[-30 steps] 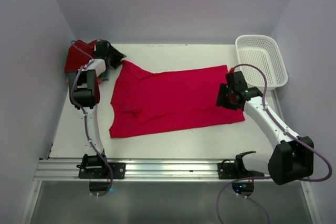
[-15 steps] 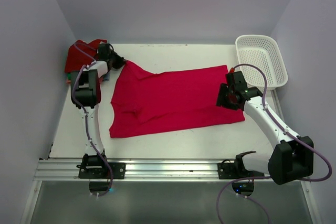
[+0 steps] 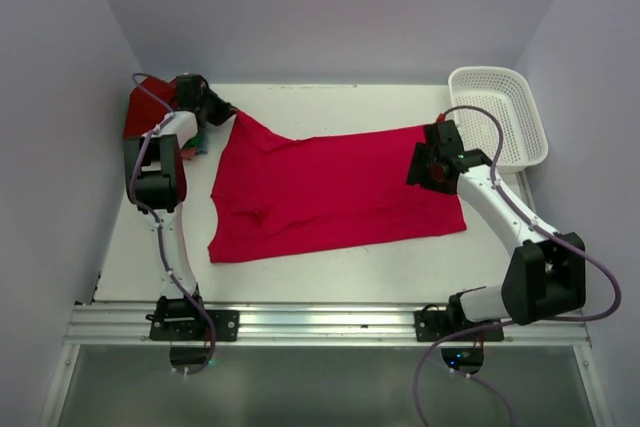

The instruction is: Fold and stack the t-shirts

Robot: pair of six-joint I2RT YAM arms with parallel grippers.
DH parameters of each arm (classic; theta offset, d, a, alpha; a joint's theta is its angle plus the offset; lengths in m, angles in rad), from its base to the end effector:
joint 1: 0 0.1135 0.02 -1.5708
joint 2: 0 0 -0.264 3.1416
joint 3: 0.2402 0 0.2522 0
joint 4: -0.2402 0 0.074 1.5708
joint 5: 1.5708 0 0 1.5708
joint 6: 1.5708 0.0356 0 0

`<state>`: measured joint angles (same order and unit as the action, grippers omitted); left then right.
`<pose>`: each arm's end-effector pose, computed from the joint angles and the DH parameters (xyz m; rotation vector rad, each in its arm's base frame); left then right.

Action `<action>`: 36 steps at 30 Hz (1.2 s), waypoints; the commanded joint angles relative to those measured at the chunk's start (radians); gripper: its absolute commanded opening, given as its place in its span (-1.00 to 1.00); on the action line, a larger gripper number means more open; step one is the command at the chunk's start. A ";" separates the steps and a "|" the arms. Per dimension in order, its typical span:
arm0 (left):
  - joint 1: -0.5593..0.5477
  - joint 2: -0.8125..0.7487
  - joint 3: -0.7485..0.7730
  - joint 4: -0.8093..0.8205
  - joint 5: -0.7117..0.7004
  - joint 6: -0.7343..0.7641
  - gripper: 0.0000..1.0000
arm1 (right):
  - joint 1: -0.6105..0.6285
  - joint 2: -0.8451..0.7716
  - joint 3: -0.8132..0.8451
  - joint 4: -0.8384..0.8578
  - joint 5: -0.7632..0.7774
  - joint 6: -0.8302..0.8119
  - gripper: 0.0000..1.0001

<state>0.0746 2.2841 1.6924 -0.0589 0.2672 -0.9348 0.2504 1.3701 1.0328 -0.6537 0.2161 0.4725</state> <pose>0.5150 0.0291 0.1607 -0.9780 2.0873 -0.7562 0.2712 0.0615 0.2568 0.3612 2.5013 0.0102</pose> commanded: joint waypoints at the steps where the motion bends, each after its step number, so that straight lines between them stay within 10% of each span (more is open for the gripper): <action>1: 0.016 -0.090 0.050 -0.013 0.030 0.039 -0.95 | 0.001 0.075 0.148 0.103 0.114 0.012 0.35; 17: 0.025 -0.123 0.050 -0.045 0.141 0.056 -1.00 | -0.103 1.107 1.353 -0.277 0.330 0.028 0.51; 28: 0.024 -0.127 0.027 -0.044 0.150 0.059 -1.00 | -0.131 1.202 1.349 -0.185 0.376 -0.009 0.48; 36: 0.022 -0.133 0.021 -0.047 0.152 0.059 -1.00 | -0.148 1.152 1.215 -0.130 0.329 0.018 -0.03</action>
<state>0.0887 2.2101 1.7203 -0.1043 0.3950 -0.8967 0.1158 2.5633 2.3039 -0.7868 0.5545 0.4778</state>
